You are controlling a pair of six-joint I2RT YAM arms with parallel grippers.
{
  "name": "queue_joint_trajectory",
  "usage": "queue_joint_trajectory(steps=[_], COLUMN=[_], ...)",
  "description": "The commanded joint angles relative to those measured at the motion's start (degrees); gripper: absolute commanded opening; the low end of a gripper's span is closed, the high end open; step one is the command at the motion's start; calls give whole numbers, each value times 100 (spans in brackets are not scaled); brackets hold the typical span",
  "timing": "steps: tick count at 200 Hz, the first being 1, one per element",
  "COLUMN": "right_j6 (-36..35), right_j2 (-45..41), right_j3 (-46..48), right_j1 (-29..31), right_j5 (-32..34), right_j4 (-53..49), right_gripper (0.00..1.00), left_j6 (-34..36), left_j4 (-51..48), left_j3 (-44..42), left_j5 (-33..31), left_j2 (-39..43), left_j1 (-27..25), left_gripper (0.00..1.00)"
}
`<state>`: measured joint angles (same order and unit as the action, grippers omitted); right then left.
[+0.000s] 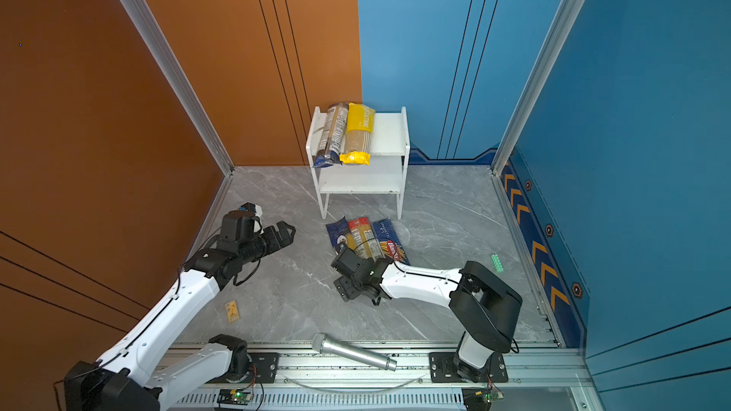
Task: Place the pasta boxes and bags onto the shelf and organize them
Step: 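Close the right gripper around the lower end of the Ankara bag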
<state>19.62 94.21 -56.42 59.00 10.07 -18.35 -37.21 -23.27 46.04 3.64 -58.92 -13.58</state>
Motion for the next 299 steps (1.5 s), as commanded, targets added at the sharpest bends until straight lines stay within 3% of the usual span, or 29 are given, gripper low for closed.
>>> queue_joint_trajectory(steps=[1, 61, 196, 299], right_j6=[113, 106, 237, 929], right_j2=[79, 335, 927, 1230], right_j3=[53, 2, -401, -588], right_j1=[-43, -108, -92, -13], right_j5=[17, 23, -733, 367], right_j4=[75, 159, 638, 427], right_gripper=[89, 88, 85, 87], left_j6=[-37, -41, -14, -23], left_j4=[161, 289, 411, 401], left_j3=[-60, -130, -206, -271], left_j5=[122, 181, 330, 397], left_j2=[-56, -142, -208, -94], left_j1=[-37, -30, 80, 119], left_gripper=[98, 98, 98, 98])
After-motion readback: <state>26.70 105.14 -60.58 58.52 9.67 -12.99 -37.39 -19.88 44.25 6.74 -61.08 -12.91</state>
